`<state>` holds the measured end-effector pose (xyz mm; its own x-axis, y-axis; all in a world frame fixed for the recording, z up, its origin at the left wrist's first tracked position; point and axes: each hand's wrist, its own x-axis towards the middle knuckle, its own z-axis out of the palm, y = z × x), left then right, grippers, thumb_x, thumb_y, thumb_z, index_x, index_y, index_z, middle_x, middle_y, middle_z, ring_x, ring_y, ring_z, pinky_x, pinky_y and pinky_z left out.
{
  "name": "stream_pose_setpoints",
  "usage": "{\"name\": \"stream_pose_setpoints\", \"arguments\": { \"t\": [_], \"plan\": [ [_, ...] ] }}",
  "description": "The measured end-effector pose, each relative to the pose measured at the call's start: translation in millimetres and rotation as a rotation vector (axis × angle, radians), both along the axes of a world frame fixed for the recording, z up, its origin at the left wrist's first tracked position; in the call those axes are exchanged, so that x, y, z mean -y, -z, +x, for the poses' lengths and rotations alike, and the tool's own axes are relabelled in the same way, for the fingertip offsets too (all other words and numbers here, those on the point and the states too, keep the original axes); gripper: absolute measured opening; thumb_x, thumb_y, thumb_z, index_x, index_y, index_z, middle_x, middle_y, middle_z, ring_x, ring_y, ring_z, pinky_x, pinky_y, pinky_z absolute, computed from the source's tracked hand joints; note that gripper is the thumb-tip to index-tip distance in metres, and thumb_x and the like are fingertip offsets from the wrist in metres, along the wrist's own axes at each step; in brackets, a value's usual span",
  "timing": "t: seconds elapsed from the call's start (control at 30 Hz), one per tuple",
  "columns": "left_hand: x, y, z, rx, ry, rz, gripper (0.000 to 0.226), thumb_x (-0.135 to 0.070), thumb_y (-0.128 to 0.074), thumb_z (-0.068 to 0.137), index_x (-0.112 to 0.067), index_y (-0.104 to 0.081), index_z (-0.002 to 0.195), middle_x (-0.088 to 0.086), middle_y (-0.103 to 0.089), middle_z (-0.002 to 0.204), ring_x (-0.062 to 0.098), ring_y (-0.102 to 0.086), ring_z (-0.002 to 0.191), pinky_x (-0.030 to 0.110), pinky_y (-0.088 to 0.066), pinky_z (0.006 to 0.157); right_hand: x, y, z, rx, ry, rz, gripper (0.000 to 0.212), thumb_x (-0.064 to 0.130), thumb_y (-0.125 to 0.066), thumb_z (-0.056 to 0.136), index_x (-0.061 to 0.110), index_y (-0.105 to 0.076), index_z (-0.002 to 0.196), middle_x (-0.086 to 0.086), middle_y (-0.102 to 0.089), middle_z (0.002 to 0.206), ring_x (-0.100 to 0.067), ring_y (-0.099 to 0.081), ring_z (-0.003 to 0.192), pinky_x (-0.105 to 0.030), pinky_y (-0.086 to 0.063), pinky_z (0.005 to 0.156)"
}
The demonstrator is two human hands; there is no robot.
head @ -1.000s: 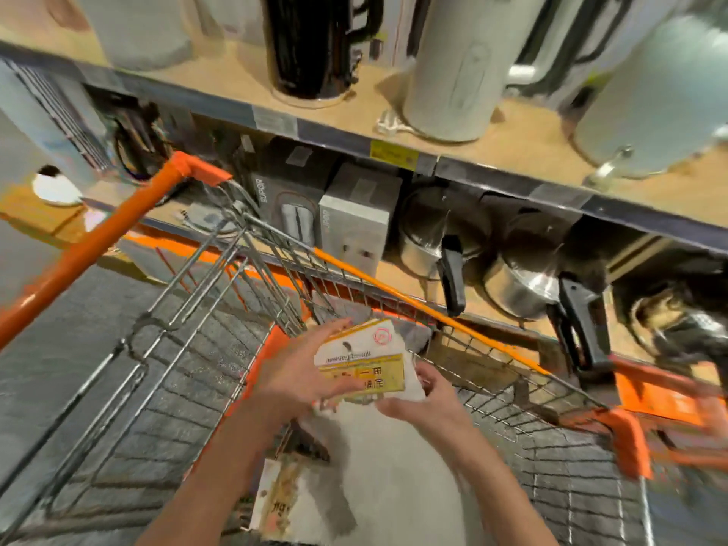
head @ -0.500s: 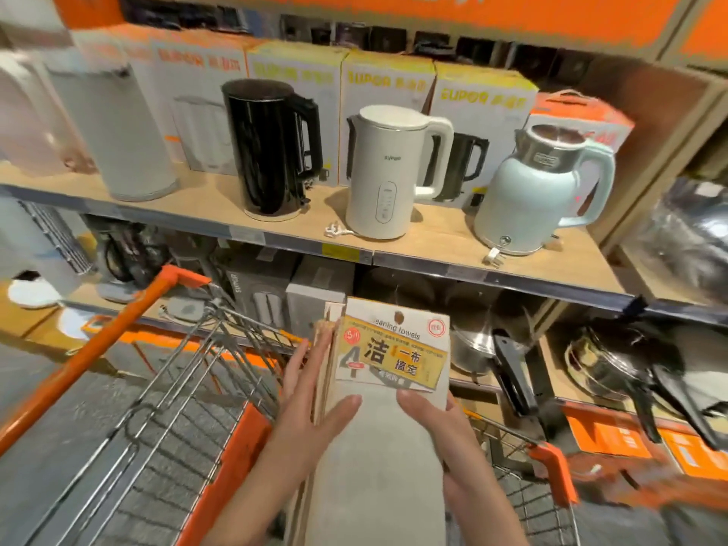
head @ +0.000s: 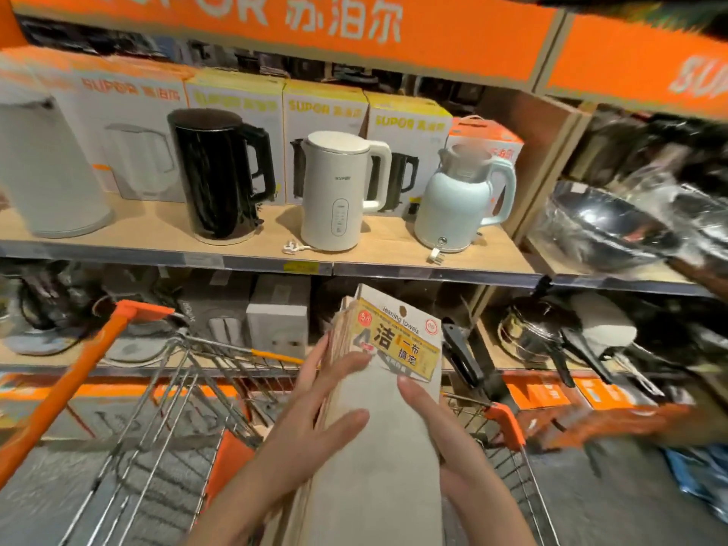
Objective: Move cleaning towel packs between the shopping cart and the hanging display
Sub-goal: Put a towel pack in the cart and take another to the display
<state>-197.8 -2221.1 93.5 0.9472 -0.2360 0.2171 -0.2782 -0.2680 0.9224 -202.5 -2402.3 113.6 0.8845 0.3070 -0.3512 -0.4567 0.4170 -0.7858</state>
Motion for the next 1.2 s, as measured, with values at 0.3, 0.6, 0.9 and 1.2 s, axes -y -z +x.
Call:
{"name": "stream_pose_setpoints", "arguments": {
  "t": [0.3, 0.6, 0.9, 1.2],
  "plan": [
    [-64.1, -1.4, -19.4, -0.123, 0.243, -0.116, 0.050, -0.060, -0.059, 0.061, -0.054, -0.052, 0.110, -0.018, -0.020, 0.149, -0.011, -0.025, 0.132, 0.001, -0.031, 0.091, -76.5, 5.8, -69.5, 0.183, 0.514, -0.470, 0.087, 0.033, -0.075, 0.063, 0.050, -0.026, 0.134, 0.013, -0.058, 0.124, -0.017, -0.064, 0.106, -0.046, -0.053, 0.089],
    [-64.6, -10.1, -68.0, -0.193, 0.573, -0.179, 0.051, -0.056, -0.062, 0.065, -0.050, -0.052, 0.115, -0.005, -0.033, 0.144, 0.024, -0.030, 0.138, 0.052, -0.037, 0.106, -110.9, -18.7, -171.7, 0.266, 0.872, -0.660, 0.073, 0.020, -0.071, 0.082, 0.060, -0.027, 0.124, 0.037, -0.056, 0.111, 0.014, -0.059, 0.094, -0.010, -0.051, 0.068],
    [-49.2, -6.4, -169.7, -0.207, 0.930, -0.188, 0.050, -0.057, -0.064, 0.067, -0.047, -0.051, 0.115, -0.008, -0.041, 0.134, 0.018, -0.037, 0.132, 0.052, -0.035, 0.107, -142.7, -20.2, -312.2, 0.207, 1.195, -0.720, 0.079, 0.018, -0.072, 0.077, 0.041, -0.026, 0.136, 0.025, -0.057, 0.116, 0.010, -0.060, 0.100, -0.011, -0.050, 0.073],
    [-111.8, 9.2, -331.1, -0.234, 1.350, -0.147, 0.049, -0.054, -0.061, 0.060, -0.061, -0.045, 0.106, -0.008, -0.035, 0.128, -0.012, -0.036, 0.119, 0.004, -0.030, 0.097, -271.1, -7.3, -493.8, 0.105, 1.581, -0.771, 0.075, 0.019, -0.069, 0.070, 0.046, -0.034, 0.131, 0.019, -0.058, 0.123, 0.004, -0.059, 0.107, -0.014, -0.051, 0.081]
  ]
}}
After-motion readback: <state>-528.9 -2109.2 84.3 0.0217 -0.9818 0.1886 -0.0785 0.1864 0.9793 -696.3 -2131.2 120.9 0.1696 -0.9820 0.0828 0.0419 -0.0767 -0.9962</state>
